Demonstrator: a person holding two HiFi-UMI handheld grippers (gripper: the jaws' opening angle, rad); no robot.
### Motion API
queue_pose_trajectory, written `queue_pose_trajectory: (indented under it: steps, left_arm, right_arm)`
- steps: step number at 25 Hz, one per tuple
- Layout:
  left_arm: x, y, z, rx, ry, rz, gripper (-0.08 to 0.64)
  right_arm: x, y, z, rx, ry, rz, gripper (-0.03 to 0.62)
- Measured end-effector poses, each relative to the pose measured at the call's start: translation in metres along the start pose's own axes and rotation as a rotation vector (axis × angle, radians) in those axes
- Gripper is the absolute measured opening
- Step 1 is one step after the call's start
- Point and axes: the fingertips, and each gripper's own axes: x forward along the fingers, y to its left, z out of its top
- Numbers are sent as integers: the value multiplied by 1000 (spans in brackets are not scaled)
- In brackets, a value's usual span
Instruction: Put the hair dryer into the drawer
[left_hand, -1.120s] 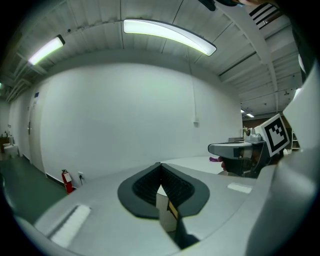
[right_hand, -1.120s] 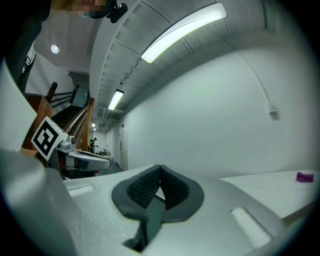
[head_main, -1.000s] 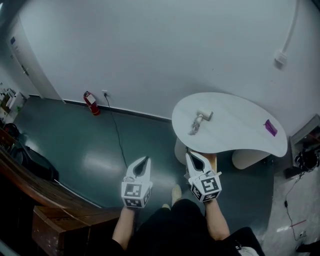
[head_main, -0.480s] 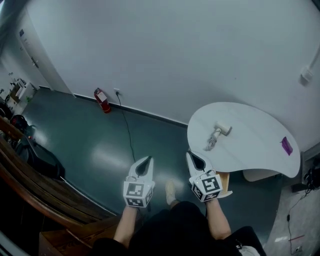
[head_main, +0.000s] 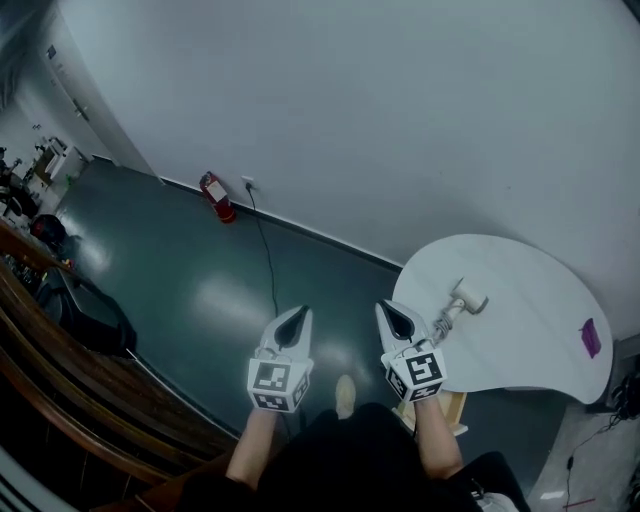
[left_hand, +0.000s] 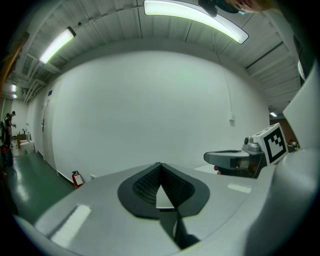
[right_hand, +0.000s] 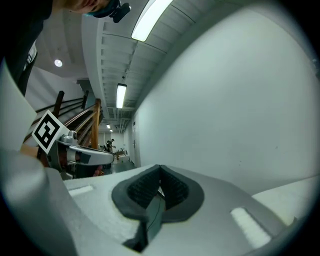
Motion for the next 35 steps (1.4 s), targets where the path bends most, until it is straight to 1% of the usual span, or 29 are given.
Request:
queue_pose_trajectory:
  steps: [4, 9, 12, 14, 17, 21, 26, 28, 35]
  left_arm:
    - [30, 5, 7, 2, 23, -8, 6]
    - [63, 5, 6, 29, 62, -29, 6]
    - [81, 0, 7, 27, 73, -69, 6]
    - [96, -8, 6, 40, 80, -104, 6]
    - [120, -23, 10, 67, 77, -177, 6]
    - [155, -40, 10, 77, 93, -277, 6]
    - [204, -58, 18, 101, 98, -422, 6]
    - [224, -65, 20, 111, 96, -481, 6]
    - [275, -86, 24, 150, 141, -689, 6]
  right_arm:
    - [24, -26, -4, 26, 0, -10, 3]
    - [35, -56, -13, 72, 3, -46, 3]
    - [35, -70, -14, 83, 4, -80, 3]
    - [32, -82, -14, 87, 3, -115, 3]
    - [23, -103, -14, 88, 1, -184, 3]
    - [10, -133, -16, 91, 4, -292, 3]
    - [2, -165, -14, 92, 8, -438, 3]
    - [2, -175, -14, 95, 9, -490, 3]
    - [1, -201, -12, 136, 25, -699, 3]
